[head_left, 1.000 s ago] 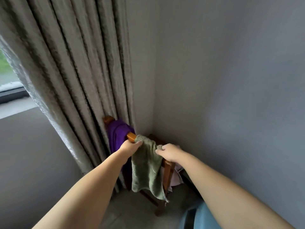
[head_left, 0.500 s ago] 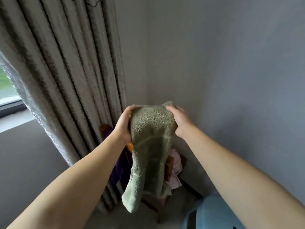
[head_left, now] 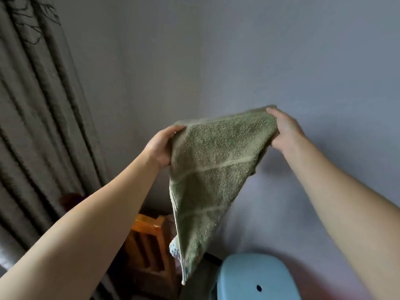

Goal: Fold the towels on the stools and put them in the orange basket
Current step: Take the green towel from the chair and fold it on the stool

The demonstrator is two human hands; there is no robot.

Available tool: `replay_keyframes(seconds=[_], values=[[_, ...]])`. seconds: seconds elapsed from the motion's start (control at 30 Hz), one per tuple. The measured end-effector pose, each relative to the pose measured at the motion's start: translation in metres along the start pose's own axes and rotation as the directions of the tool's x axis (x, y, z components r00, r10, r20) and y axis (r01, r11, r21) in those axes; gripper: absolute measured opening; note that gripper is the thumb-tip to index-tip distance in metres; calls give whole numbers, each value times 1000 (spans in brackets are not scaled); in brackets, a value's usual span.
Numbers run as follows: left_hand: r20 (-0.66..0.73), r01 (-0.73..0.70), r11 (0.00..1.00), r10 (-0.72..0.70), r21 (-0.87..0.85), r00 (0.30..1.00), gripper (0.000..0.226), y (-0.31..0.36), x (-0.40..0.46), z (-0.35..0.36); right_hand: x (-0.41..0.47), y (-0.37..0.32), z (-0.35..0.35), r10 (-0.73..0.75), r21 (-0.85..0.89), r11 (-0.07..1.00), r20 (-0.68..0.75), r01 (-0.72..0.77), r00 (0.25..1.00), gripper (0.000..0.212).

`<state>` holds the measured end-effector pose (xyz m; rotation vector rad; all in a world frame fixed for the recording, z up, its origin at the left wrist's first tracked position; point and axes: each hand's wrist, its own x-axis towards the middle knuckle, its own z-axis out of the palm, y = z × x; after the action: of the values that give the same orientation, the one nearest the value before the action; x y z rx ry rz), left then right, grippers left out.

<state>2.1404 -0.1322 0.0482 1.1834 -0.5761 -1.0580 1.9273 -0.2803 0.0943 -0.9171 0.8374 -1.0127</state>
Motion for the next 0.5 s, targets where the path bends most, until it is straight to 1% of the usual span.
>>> replay_keyframes(seconds=[0.07,0.17,0.27,0.33,0.43,0.5], values=[[71,65,992,-73,106,995,16,-14,16,26,7,-14,-42,34,-54,998,-38,-36,999,16],[126,198,934,-244,296,962,22,-48,40,57,19,-18,-107,139,-171,974,-60,-148,988,18],[87,298,880,-352,369,932,18,-82,52,81,26,-11,-167,228,-264,932,-114,-250,967,18],[69,358,849,-414,388,908,21,-102,60,92,30,-4,-200,252,-334,898,-145,-287,957,16],[88,451,806,-518,384,851,25,-122,67,105,36,7,-240,208,-404,880,-144,-249,967,13],[147,447,791,-544,416,826,23,-129,65,113,39,10,-261,155,-446,874,-122,-193,980,13]])
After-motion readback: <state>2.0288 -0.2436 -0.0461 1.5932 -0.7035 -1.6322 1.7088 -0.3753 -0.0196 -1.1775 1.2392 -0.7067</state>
